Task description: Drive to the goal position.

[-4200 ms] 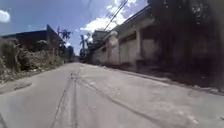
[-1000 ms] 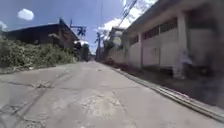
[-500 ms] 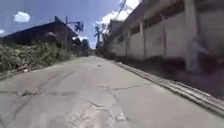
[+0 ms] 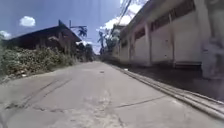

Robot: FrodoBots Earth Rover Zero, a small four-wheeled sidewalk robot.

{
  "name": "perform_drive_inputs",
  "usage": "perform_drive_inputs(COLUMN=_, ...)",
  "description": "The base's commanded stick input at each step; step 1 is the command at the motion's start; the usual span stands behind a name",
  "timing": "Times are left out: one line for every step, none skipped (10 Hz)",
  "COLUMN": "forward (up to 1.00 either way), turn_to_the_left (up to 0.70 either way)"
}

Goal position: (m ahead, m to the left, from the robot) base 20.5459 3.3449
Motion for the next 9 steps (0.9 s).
perform_drive_inputs(forward=0.85, turn_to_the_left=0.04)
perform_drive_inputs(forward=0.85, turn_to_the_left=0.02)
perform_drive_inputs(forward=0.85, turn_to_the_left=0.01)
perform_drive_inputs(forward=0.85, turn_to_the_left=0.00)
perform_drive_inputs(forward=0.85, turn_to_the_left=0.00)
perform_drive_inputs(forward=0.85, turn_to_the_left=0.00)
perform_drive_inputs(forward=0.85, turn_to_the_left=0.00)
perform_drive_inputs(forward=0.85, turn_to_the_left=-0.02)
perform_drive_inputs(forward=0.85, turn_to_the_left=-0.13)
